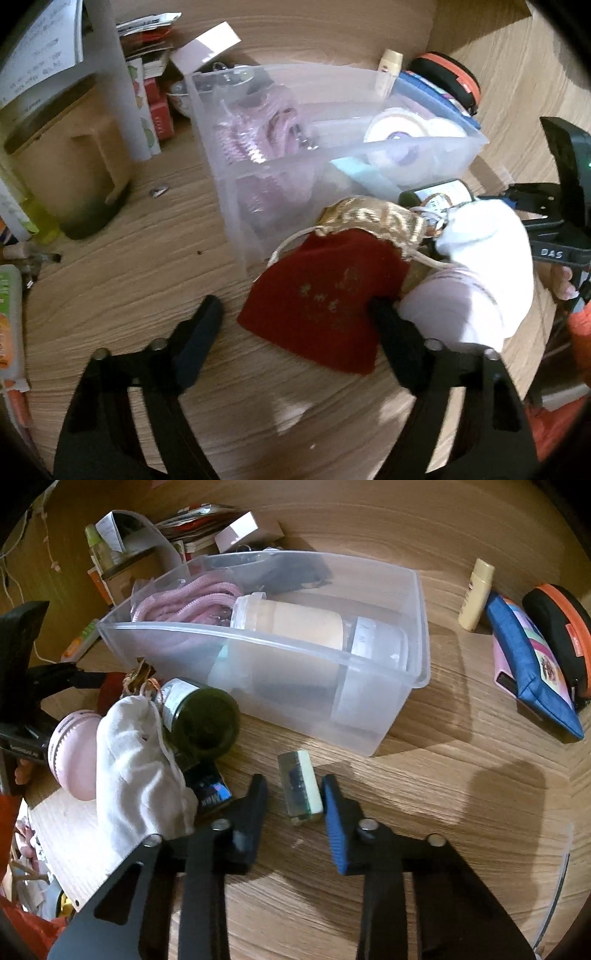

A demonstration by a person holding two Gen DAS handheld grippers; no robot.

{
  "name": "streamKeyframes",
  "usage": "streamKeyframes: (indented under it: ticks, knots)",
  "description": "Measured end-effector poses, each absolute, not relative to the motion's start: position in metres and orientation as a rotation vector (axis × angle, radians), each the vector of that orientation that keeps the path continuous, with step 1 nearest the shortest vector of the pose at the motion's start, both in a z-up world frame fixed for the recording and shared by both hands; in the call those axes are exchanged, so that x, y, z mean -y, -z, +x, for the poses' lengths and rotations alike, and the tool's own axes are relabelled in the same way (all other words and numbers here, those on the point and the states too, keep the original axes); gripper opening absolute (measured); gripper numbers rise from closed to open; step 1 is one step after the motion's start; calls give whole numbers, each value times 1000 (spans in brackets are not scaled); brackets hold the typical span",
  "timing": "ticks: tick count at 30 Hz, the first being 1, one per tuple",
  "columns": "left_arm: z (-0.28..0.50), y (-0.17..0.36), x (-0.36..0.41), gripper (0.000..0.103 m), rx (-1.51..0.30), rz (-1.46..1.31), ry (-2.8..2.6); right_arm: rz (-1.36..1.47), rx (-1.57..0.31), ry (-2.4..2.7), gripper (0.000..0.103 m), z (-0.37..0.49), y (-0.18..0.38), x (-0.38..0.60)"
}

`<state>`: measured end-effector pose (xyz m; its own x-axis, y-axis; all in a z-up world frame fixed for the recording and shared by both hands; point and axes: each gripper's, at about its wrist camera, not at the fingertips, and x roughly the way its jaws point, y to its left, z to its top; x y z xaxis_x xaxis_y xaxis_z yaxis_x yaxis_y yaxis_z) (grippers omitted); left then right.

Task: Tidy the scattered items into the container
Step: 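Grasp the red velvet pouch with the left tool while the right tool grasps a small green-white block, then lift the pouch and block into the clear bin and open both tools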

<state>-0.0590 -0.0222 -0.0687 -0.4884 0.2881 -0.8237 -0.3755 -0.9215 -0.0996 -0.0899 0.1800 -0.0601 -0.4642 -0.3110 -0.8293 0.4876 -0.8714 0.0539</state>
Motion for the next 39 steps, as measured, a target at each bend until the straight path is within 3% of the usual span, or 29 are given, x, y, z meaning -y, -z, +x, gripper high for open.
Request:
streamKeyframes:
  ticks: [4,8,13,39]
  knots:
    - [-59,67,13,60,-143,-1293,-2412,1270,-260,2336,15,-89,61,-182]
    - [-57,64,5,31,-126,-1275,-2394,1269,-246,2346,15,-85,60,-186]
    - [-48,60,-11,10,-181,-1245,-2434,1236,-210,2377,15,-78,51,-197]
    - [-23,-28,-23,8,-29,-938,-2673,999,-66,2455,15,-63,-20,-209]
